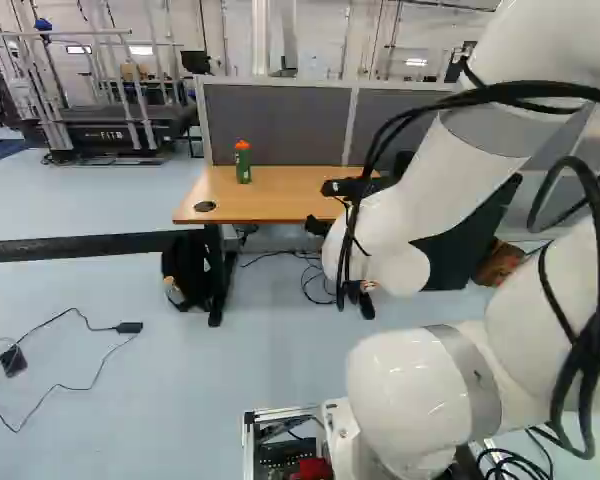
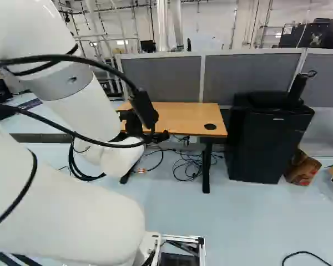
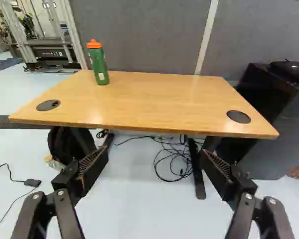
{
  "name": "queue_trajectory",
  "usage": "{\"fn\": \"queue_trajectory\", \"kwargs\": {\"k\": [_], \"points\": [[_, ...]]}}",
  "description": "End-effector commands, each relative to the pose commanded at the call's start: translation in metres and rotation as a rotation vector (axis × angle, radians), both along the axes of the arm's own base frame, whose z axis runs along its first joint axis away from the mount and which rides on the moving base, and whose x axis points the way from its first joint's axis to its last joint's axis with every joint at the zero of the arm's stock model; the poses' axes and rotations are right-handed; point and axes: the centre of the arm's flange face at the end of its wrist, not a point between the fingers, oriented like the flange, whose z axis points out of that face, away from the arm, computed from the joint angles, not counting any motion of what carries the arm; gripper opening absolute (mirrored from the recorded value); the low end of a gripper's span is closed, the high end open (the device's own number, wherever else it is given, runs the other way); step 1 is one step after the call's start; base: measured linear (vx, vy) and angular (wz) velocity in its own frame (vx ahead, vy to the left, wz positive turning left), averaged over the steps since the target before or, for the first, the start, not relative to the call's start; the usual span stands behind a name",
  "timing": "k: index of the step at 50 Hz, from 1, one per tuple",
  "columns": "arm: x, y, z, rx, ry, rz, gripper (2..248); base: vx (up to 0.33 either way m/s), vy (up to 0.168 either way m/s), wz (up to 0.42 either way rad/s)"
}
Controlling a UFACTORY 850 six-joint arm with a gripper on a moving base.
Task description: Pick up the green bottle from the table
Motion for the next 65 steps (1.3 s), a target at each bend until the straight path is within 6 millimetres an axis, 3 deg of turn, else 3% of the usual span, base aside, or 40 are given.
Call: {"fn": "queue_trajectory", "kwargs": {"k": [39, 65], "points": [[0.0, 0.0, 0.0, 0.0, 0.0, 0.0, 247, 0.006, 0.003, 0.006], [0.0, 0.0, 0.0, 0.0, 0.0, 0.0, 247, 0.145, 0.023, -0.013]]}}
